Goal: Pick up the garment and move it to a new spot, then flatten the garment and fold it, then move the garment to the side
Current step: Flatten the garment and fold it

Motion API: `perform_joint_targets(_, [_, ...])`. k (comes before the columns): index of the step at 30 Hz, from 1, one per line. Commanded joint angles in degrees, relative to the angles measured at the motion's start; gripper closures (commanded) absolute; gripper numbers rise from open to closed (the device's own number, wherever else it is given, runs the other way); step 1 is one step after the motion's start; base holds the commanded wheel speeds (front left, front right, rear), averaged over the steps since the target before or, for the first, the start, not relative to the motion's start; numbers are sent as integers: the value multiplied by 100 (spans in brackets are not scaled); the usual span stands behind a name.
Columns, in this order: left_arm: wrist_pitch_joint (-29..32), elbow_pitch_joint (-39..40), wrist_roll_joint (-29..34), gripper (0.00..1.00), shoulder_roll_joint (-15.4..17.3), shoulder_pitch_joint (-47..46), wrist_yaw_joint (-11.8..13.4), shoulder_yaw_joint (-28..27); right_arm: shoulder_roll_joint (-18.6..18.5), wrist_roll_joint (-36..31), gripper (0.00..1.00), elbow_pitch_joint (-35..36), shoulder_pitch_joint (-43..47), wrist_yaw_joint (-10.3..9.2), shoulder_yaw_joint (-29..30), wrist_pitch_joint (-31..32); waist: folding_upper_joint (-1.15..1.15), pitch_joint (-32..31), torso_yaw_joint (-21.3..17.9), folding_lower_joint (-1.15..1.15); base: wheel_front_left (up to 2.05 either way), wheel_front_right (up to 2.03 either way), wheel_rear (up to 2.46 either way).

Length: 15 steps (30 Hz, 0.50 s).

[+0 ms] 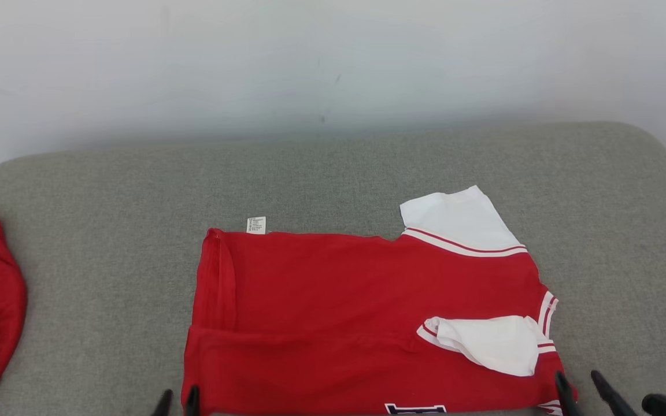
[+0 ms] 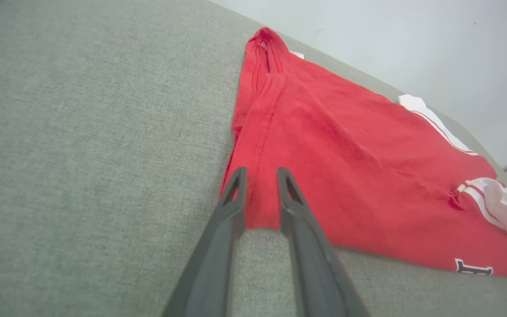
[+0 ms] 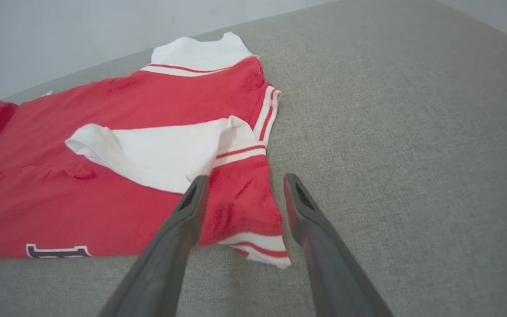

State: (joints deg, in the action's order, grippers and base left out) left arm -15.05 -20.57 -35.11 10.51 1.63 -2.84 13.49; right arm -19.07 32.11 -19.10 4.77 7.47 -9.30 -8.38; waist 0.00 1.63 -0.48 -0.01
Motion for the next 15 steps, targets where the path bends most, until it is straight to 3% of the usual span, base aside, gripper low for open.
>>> perform_joint_targets(1, [-16, 32, 42, 0, -1, 23, 14, -35, 26, -52, 0, 39, 27, 3, 33, -16, 0, -46, 22, 1, 0, 0, 0])
perform_joint_targets(6, [-15, 547, 352, 0, -69, -133, 31, -448, 260, -572, 0, 630, 22, 3, 428, -172, 0, -104, 19, 1, 0, 0, 0])
perform_joint_targets(15, [-14, 1267, 1563, 0, -67, -469, -41, -999, 887, -1658, 0, 1498, -51, 3, 847, -377, 0, -158, 28, 1, 0, 0, 0])
